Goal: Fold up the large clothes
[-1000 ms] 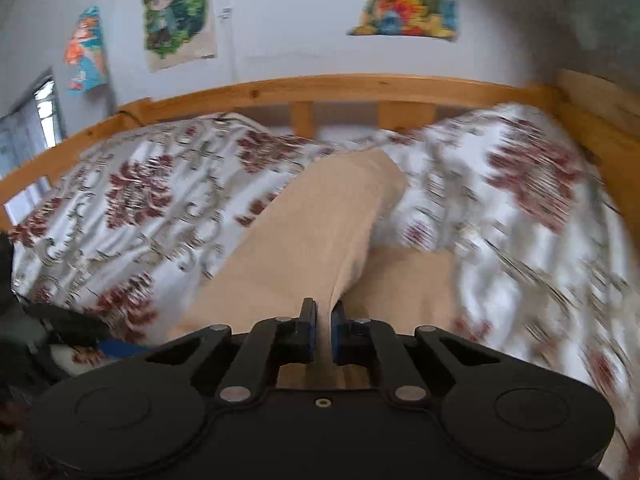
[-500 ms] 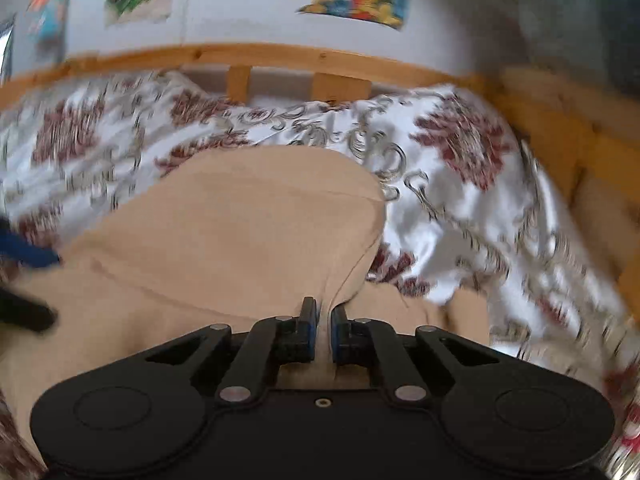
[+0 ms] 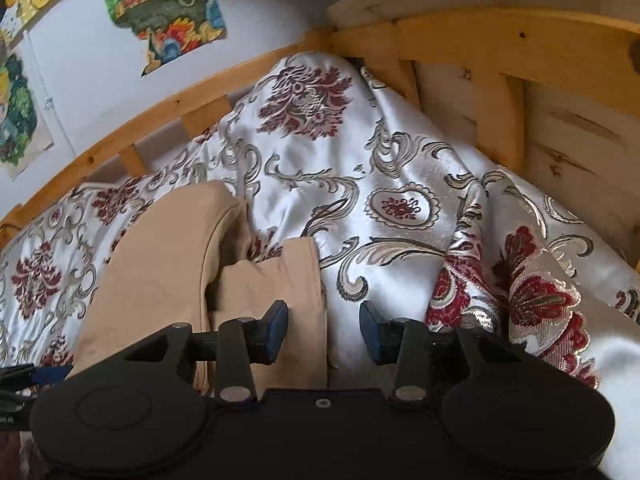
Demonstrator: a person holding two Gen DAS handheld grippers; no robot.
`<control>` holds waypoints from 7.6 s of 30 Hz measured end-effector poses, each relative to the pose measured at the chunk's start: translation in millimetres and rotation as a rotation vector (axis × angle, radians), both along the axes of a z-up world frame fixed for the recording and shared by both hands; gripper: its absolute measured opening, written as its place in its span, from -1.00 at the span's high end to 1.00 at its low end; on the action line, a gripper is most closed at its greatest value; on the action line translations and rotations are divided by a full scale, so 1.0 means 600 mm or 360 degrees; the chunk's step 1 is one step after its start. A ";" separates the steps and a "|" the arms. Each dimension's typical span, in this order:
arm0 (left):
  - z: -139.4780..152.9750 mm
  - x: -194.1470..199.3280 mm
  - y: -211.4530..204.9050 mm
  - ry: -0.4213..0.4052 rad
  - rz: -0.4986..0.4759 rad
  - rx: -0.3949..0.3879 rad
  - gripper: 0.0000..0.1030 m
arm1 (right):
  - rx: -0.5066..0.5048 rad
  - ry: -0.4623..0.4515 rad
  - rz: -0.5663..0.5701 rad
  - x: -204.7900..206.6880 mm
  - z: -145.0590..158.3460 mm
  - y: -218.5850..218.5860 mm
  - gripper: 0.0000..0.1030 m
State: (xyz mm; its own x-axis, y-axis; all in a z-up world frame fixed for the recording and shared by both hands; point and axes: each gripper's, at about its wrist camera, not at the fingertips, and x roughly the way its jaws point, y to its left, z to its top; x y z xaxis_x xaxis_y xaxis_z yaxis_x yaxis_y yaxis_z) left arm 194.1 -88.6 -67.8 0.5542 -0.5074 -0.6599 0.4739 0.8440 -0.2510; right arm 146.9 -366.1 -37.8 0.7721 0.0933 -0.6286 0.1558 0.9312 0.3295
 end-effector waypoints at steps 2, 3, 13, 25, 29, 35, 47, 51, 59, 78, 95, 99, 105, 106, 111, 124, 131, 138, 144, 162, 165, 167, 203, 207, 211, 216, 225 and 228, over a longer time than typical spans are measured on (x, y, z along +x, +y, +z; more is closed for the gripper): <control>0.000 0.000 0.000 -0.0006 -0.0002 0.0006 -0.55 | -0.0002 0.0001 0.0057 0.004 -0.002 0.011 0.64; 0.000 -0.001 0.000 -0.0010 -0.0005 0.0009 -0.55 | -0.0030 -0.0019 0.0062 0.003 0.000 0.016 0.68; -0.002 -0.003 -0.003 -0.0030 -0.0034 0.0010 -0.55 | -0.1002 -0.0396 0.0294 0.088 -0.027 0.156 0.89; -0.009 -0.017 -0.030 -0.0123 -0.0011 0.0149 -0.56 | -0.0742 -0.0538 0.0184 0.088 0.019 0.130 0.40; -0.008 -0.015 -0.029 -0.0112 -0.0019 0.0157 -0.56 | -0.0735 -0.0477 0.0575 0.173 0.058 0.186 0.41; -0.009 -0.014 -0.029 -0.0126 -0.0028 0.0164 -0.56 | -0.0958 -0.0159 0.0853 0.316 -0.032 0.265 0.55; -0.010 -0.012 -0.034 -0.0128 0.0019 0.0191 -0.57 | -0.0759 -0.0241 0.0620 0.185 0.021 0.210 0.16; -0.013 -0.014 -0.040 -0.0151 0.0048 0.0207 -0.58 | -0.0648 -0.0253 0.0324 0.050 0.057 0.177 -0.20; -0.014 -0.012 -0.044 -0.0172 0.0045 0.0243 -0.61 | -0.0543 0.0040 0.0201 0.013 -0.032 0.156 -0.28; -0.018 -0.020 -0.050 -0.0218 0.0105 0.0269 -0.64 | -0.0674 0.0057 0.0240 0.035 -0.063 0.173 -0.33; -0.016 0.067 0.044 0.0082 0.0368 -0.0159 -0.98 | -0.0573 -0.0151 0.0088 0.016 -0.028 0.140 -0.62; -0.028 0.083 0.039 0.0124 0.0310 -0.0111 -0.98 | -0.0456 -0.0177 0.0009 0.019 -0.026 0.110 -0.69; -0.027 0.083 0.018 0.0053 0.0236 -0.0027 -0.99 | -0.0093 -0.0187 -0.0007 0.032 -0.039 0.070 -0.85; -0.027 0.083 0.016 0.0048 0.0228 -0.0019 -0.99 | -0.0041 -0.0201 -0.0013 0.031 -0.039 0.069 -0.86; -0.029 0.086 0.017 0.0055 0.0198 -0.0013 -0.99 | 0.0104 -0.0170 0.0026 0.041 -0.045 0.074 -0.98; -0.046 0.118 0.041 0.0176 0.0152 -0.0150 -1.00 | 0.0068 -0.0095 0.0105 0.049 -0.062 0.095 -0.99; -0.081 0.161 0.067 0.0335 0.0205 -0.0305 -0.99 | -0.0057 -0.0084 0.0172 0.067 -0.081 0.108 -0.99; -0.079 0.171 0.042 0.0377 0.0086 -0.0278 -0.82 | 0.0075 -0.0046 0.0219 0.066 -0.079 0.108 -0.78; -0.053 0.158 0.028 0.0298 0.0113 -0.0187 -0.39 | 0.0157 -0.0041 0.0255 0.063 -0.091 0.114 -0.16; 0.092 0.148 0.123 -0.0155 0.0207 0.0113 -0.03 | 0.0297 -0.0393 0.0503 0.142 0.010 0.240 0.36; 0.093 0.171 0.165 -0.0118 0.0321 0.0193 -0.04 | 0.0312 -0.0418 0.0578 0.198 0.018 0.289 0.39; 0.074 0.186 0.184 -0.0094 0.0396 0.0278 -0.02 | 0.0300 -0.0411 0.0645 0.229 0.012 0.328 0.44; 0.135 0.012 0.189 -0.0293 0.0682 0.0226 -0.99 | -0.0216 -0.0654 0.0449 0.078 0.066 0.340 -0.99; 0.169 -0.052 0.198 -0.0375 0.0730 0.0155 -0.99 | -0.0306 -0.0759 0.0439 0.014 0.096 0.345 -0.99; 0.178 -0.118 0.209 -0.0428 0.0805 0.0141 -0.99 | -0.0343 -0.0831 0.0381 -0.057 0.113 0.339 -0.99; 0.165 -0.183 0.222 -0.0473 0.0833 0.0120 -0.99 | -0.0351 -0.0844 0.0272 -0.142 0.118 0.333 -0.99; 0.125 -0.230 0.242 -0.0412 0.0841 0.0125 -0.99 | -0.0309 -0.0698 0.0167 -0.212 0.087 0.334 -0.99; 0.120 -0.232 0.244 -0.0406 0.0844 0.0129 -0.99 | -0.0289 -0.0668 0.0147 -0.211 0.082 0.332 -0.99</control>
